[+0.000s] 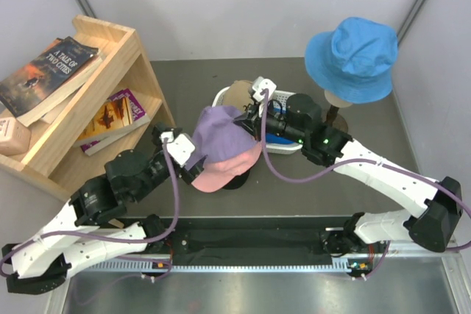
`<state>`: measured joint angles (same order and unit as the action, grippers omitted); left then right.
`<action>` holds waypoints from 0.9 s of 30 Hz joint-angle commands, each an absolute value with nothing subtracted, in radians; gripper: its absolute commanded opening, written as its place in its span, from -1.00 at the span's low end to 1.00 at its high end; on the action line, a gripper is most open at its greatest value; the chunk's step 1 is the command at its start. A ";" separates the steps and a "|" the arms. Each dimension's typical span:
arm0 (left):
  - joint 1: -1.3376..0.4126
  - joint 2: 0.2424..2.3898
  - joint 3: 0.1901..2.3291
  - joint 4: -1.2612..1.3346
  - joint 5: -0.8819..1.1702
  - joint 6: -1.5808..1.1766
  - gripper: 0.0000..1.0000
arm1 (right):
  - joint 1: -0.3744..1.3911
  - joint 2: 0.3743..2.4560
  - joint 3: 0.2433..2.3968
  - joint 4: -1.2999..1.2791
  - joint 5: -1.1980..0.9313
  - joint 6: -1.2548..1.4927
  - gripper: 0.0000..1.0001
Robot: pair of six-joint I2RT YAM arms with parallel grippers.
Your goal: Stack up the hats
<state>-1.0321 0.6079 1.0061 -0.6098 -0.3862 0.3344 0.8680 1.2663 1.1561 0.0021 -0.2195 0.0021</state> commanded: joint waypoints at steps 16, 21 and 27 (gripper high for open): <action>-1.035 0.646 0.933 -0.356 -0.316 -0.032 0.98 | 0.959 1.095 0.979 0.005 -0.023 0.027 -1.00; -1.035 0.637 0.826 -0.269 -0.356 -0.098 0.98 | 0.968 1.091 0.919 0.015 -0.006 0.048 -1.00; -1.035 0.626 0.761 -0.268 -0.388 -0.169 0.98 | 0.979 1.066 0.879 0.017 0.018 0.071 -1.00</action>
<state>-1.0321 0.6453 0.7784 -0.3531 -0.3447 -0.0975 0.9596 1.1126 0.8936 -0.0154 -0.0166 0.0402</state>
